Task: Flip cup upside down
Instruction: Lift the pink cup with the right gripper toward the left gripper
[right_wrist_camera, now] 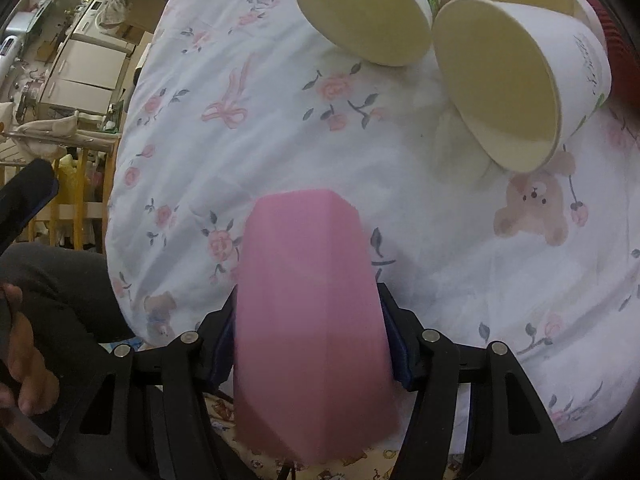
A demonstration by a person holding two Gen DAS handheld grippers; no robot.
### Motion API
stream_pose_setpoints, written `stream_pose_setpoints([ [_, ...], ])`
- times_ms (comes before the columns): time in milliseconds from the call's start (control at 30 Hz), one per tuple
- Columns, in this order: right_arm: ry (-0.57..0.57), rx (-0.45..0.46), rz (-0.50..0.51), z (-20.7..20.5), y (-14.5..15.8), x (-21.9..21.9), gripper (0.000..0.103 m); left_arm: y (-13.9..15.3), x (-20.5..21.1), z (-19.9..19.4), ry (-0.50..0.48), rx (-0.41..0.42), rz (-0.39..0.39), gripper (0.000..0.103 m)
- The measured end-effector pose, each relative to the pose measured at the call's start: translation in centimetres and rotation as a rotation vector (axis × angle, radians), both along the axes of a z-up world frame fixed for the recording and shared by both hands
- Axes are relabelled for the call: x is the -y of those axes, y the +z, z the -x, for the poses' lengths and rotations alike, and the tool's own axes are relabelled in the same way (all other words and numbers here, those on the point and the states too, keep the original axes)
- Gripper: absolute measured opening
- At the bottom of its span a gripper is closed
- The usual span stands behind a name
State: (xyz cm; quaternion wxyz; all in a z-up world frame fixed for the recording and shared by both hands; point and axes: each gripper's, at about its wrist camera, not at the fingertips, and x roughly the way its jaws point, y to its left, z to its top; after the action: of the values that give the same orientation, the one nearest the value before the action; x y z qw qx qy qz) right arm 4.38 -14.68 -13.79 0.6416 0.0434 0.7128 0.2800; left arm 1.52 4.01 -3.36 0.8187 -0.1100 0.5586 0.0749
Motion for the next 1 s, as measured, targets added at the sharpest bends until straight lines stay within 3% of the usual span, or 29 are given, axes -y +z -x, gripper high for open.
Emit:
stream_pose_setpoints([
  [300,-0.011,-0.004,-0.016,-0.2,-0.5,0.0,0.066,-0.5,0.4,-0.3,-0.006,-0.008,0.002,0.103],
  [367,-0.002,0.000,-0.023,-0.1,-0.3,-0.1,0.081,-0.5,0.4,-0.4,-0.006,-0.010,0.006,0.103],
  [467,0.007,0.013,-0.023,-0.1,0.3,-0.3,0.096,-0.5,0.3,-0.5,0.002,-0.012,0.032,0.103],
  [833,-0.110,0.173,-0.043,-0.5,6.1,5.9,0.096,0.0,0.2,-0.3,0.013,0.008,0.055,0.103],
  [1000,-0.213,0.242,-0.122,-0.7,7.3,8.0,0.096,-0.4,1.0,-0.3,-0.008,-0.003,0.056,0.103],
])
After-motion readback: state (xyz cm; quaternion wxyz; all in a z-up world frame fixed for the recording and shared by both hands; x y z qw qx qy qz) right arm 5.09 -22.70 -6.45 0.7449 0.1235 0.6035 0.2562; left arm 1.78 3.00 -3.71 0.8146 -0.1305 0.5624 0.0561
